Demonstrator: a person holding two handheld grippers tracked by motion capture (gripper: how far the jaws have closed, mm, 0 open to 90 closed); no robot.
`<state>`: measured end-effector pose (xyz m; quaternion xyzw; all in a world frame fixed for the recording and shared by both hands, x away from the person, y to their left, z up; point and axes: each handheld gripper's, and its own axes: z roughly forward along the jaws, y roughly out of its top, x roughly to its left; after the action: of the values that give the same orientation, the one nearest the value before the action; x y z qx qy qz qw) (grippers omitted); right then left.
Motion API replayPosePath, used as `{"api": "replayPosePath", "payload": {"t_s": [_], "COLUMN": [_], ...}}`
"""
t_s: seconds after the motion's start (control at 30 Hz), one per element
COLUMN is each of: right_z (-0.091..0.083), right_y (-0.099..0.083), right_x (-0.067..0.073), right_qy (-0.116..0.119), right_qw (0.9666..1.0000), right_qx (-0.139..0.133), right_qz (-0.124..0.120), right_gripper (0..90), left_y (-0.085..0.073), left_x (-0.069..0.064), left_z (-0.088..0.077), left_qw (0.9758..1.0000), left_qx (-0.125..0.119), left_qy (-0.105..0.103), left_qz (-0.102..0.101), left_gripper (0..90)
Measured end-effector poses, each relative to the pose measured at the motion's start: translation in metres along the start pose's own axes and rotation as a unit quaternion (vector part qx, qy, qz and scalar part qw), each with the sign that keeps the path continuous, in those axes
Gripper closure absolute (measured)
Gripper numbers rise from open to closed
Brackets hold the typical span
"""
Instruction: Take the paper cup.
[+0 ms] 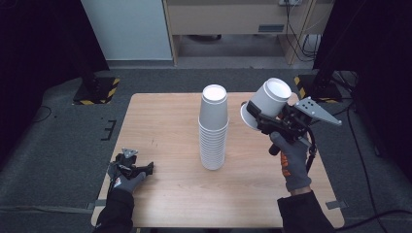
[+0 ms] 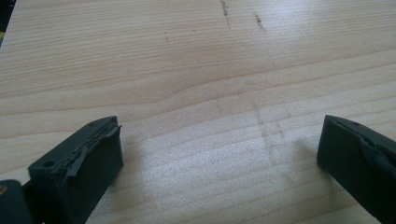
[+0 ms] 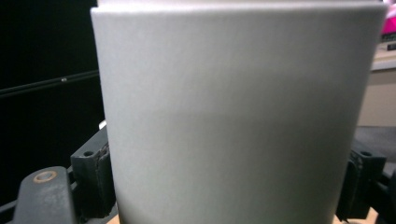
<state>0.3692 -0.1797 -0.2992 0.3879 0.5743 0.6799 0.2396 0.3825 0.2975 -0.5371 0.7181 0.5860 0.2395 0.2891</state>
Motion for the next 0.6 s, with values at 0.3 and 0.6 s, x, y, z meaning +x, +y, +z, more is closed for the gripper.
{"api": "replayPosePath", "payload": {"t_s": [0.3,0.6], "right_z": [-0.011,-0.019], "right_y": [-0.021,-0.044], "right_x": [-0.008,-0.019], "right_qy": [-0.008,-0.015], "right_qw": [0.9998,0.999], "right_qx": [0.017,0.035], "right_qz": [0.007,0.023], "right_gripper": [15.9,15.8], "left_y": [0.0,0.0], "left_x": [0.0,0.0], "left_z": [0.0,0.0], "left_qw": [1.0,1.0], "left_qx": [0.0,0.0], "left_qy": [0.0,0.0], "left_qz": [0.0,0.0], "left_gripper": [0.0,0.0]}}
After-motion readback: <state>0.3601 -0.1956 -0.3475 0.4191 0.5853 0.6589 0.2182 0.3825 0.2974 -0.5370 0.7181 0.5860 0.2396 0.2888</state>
